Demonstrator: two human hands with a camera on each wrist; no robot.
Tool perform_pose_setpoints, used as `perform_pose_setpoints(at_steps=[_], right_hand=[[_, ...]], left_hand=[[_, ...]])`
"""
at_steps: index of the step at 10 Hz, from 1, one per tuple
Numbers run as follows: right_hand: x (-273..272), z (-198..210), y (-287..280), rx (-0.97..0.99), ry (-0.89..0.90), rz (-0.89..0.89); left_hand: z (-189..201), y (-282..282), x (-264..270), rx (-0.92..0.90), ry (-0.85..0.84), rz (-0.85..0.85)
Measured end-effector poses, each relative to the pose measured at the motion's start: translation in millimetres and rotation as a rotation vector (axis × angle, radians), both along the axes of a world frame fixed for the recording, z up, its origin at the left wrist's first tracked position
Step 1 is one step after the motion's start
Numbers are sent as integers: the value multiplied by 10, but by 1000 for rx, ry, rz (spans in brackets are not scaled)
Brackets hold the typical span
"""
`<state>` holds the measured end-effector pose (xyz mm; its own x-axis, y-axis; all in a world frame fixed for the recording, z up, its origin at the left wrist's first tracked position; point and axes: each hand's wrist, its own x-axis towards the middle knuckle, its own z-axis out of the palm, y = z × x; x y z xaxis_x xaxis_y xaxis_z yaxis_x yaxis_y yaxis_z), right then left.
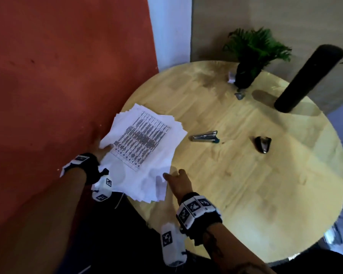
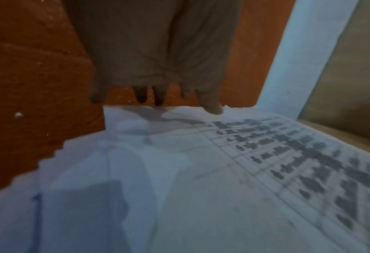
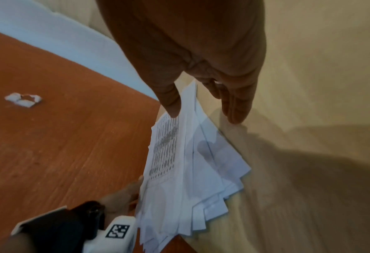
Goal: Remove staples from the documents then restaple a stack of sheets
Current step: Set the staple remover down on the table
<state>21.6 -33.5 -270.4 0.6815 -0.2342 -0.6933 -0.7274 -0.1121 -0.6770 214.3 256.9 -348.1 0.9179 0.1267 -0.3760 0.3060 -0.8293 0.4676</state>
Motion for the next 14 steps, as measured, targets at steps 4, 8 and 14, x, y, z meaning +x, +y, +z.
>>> perform_pose_setpoints(at_steps=[4,8,14], right_hand=[[742,-145,-40,-49,136,-26],[266,190,-1050,-62,120,230],[-655,-17,-2128,-84,73,9]], left_hand=[[530,-520,-498,-556,361,90],[490,-1156,-1563,-917,561,423],[752,-2537,-1915,-632,404,205]])
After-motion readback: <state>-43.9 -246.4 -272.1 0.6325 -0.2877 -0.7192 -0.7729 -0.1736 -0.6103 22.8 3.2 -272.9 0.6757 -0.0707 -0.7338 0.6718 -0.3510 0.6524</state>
